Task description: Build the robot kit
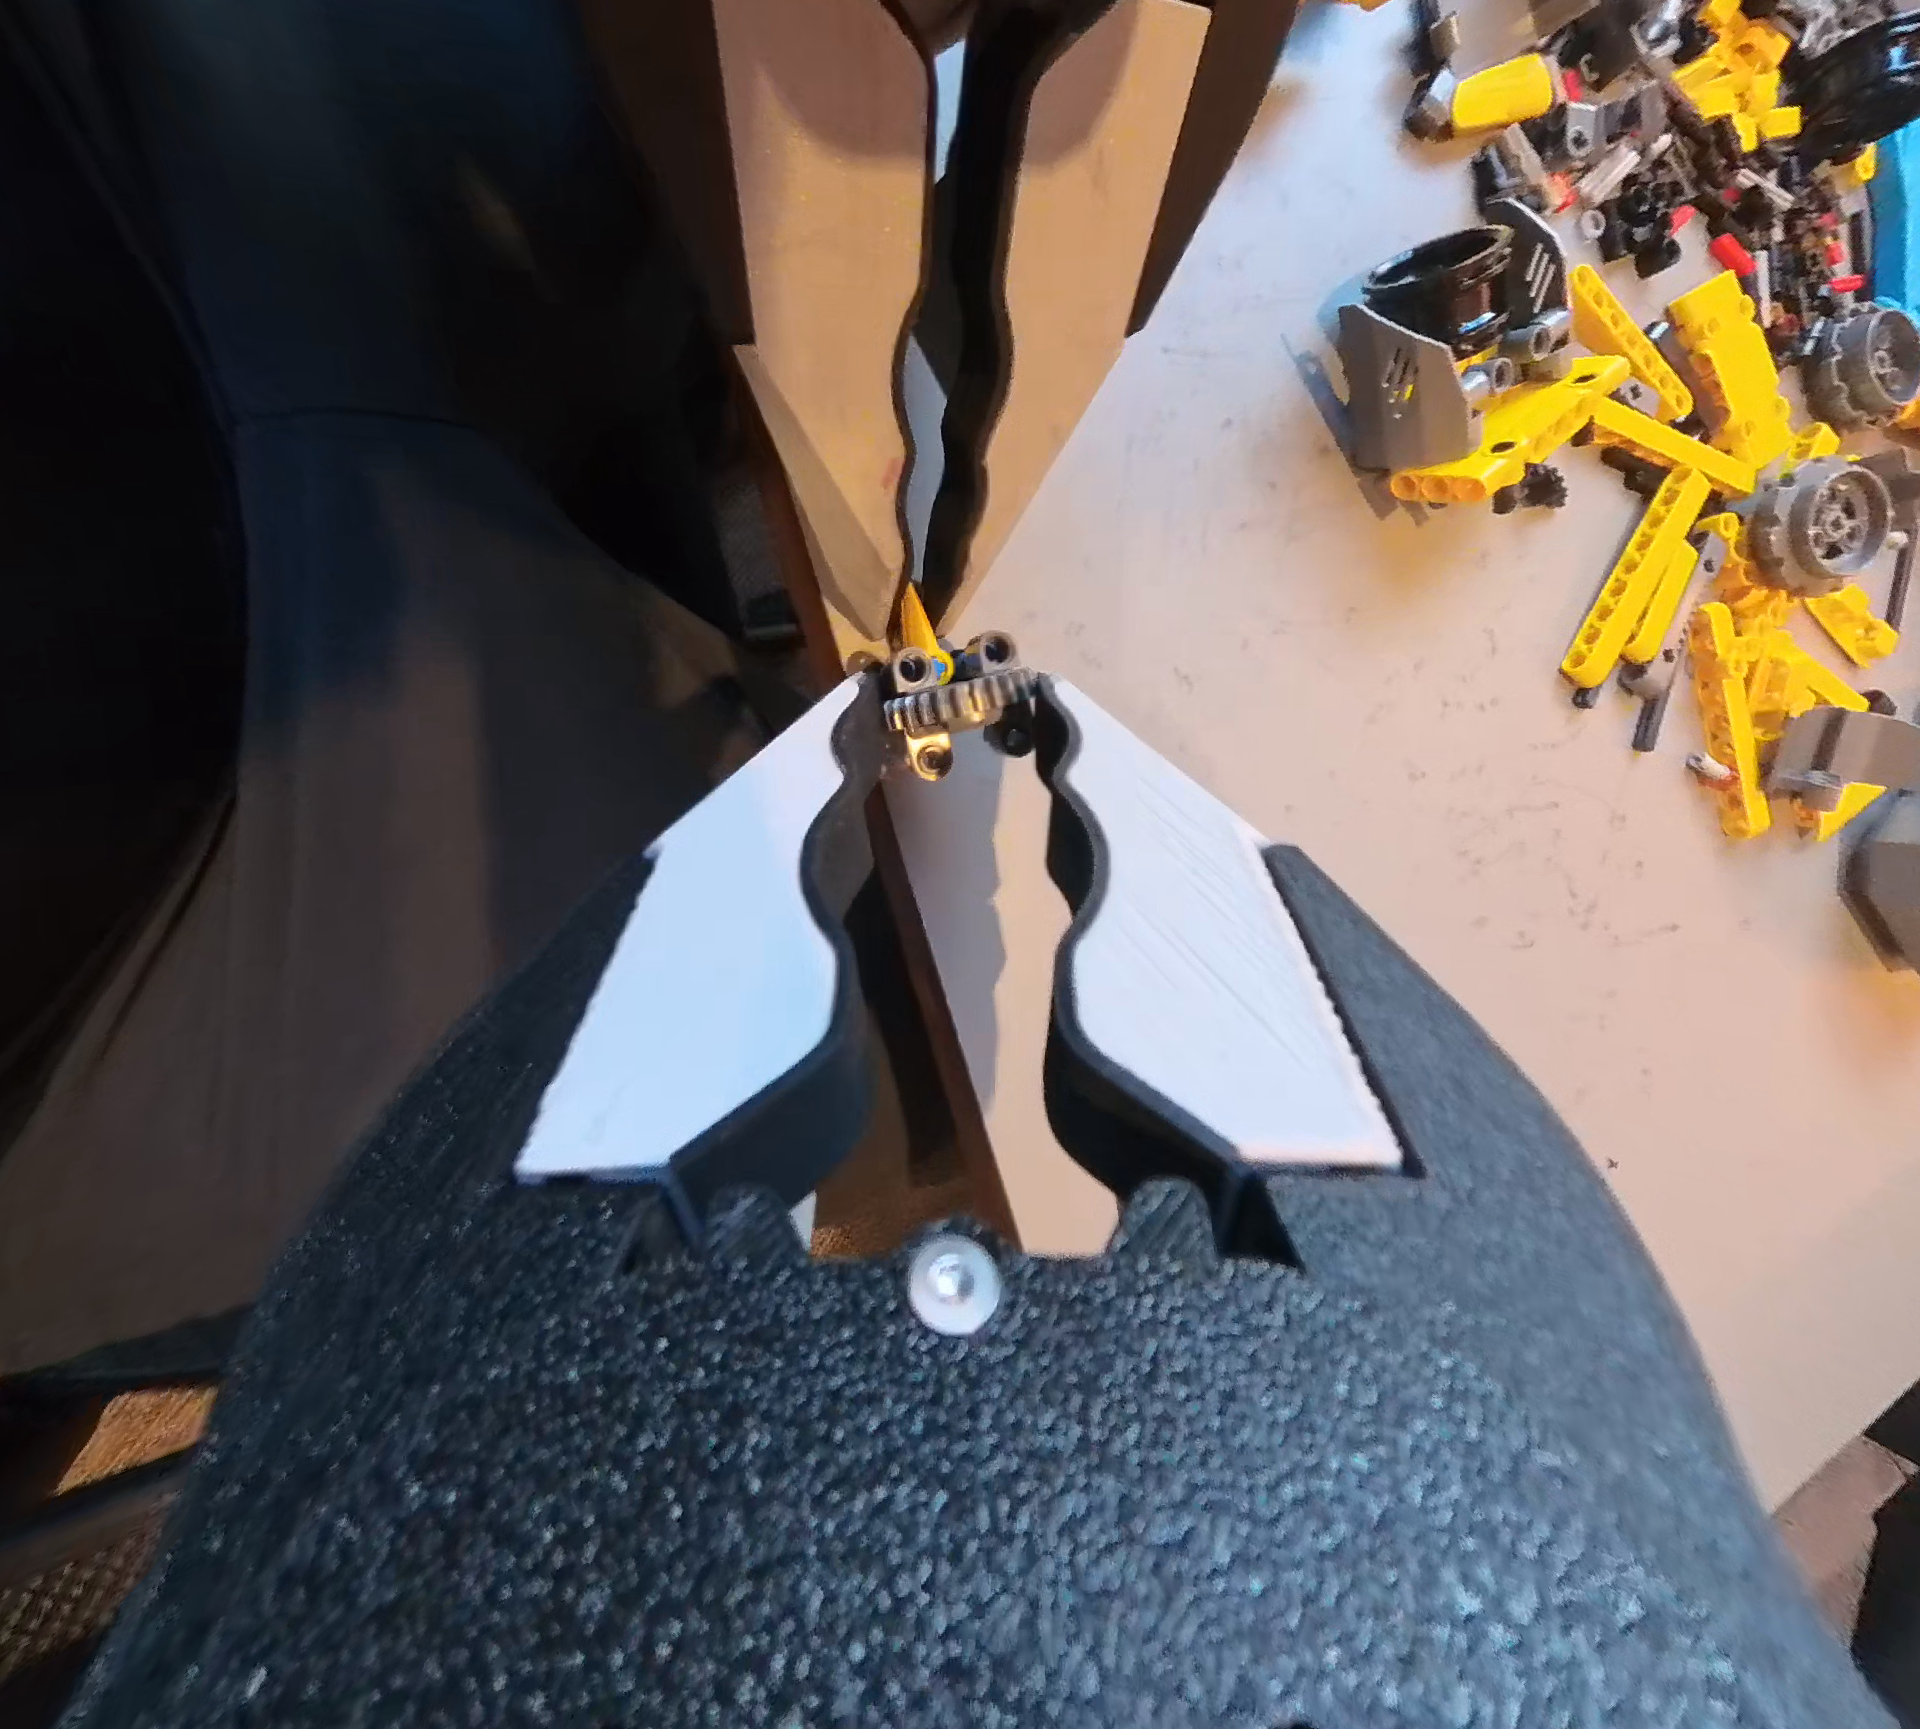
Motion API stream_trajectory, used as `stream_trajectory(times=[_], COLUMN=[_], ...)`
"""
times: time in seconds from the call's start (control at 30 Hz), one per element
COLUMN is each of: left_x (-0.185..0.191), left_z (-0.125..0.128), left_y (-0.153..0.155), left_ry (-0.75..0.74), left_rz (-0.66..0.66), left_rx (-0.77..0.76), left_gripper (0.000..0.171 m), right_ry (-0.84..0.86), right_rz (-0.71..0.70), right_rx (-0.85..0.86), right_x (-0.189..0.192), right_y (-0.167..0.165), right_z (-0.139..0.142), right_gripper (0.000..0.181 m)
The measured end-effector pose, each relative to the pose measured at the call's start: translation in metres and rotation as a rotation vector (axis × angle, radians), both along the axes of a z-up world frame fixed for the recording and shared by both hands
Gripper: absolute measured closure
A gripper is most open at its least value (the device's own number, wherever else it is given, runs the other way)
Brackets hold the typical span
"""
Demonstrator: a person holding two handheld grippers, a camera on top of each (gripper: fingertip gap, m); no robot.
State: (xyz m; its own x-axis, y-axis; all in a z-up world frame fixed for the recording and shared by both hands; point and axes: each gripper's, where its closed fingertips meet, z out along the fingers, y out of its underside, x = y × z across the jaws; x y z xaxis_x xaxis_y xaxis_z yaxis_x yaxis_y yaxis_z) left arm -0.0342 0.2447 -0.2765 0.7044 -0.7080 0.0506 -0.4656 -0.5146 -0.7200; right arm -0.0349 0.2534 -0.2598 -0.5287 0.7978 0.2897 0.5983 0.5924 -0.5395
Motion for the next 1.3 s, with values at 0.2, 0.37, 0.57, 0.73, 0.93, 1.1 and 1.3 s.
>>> stream_trajectory(times=[0.2, 0.37, 0.57, 0.73, 0.93, 1.1, 1.3], left_x=[0.0, 0.0, 0.0, 0.001, 0.0, 0.002, -0.005], left_z=[0.0, 0.0, 0.0, 0.0, 0.0, 0.0, 0.0], left_y=[0.0, 0.0, -0.001, -0.001, -0.001, -0.002, 0.002], left_ry=[0.012, 0.029, 0.038, 0.045, 0.04, 0.034, 0.039], left_rz=[-0.001, 0.001, 0.0, -0.003, -0.004, -0.012, 0.026], left_rx=[0.012, 0.028, 0.036, 0.044, 0.039, 0.034, 0.042], left_gripper=[0.166, 0.166, 0.166, 0.166, 0.166, 0.166, 0.166], right_ry=[0.051, -0.029, -0.142, -0.249, -0.234, -0.186, -0.05], right_rz=[-0.039, 0.015, 0.071, 0.094, 0.095, 0.084, 0.022], right_rx=[-0.076, -0.058, 0.022, 0.006, -0.049, -0.014, -0.009], right_x=[0.001, 0.0, 0.0, 0.001, 0.001, 0.001, -0.008], right_y=[0.0, 0.0, -0.001, -0.001, -0.001, -0.002, 0.004], right_z=[0.0, -0.001, -0.002, -0.003, -0.004, -0.009, -0.009], right_gripper=[0.153, 0.153, 0.153, 0.153, 0.153, 0.153, 0.151])
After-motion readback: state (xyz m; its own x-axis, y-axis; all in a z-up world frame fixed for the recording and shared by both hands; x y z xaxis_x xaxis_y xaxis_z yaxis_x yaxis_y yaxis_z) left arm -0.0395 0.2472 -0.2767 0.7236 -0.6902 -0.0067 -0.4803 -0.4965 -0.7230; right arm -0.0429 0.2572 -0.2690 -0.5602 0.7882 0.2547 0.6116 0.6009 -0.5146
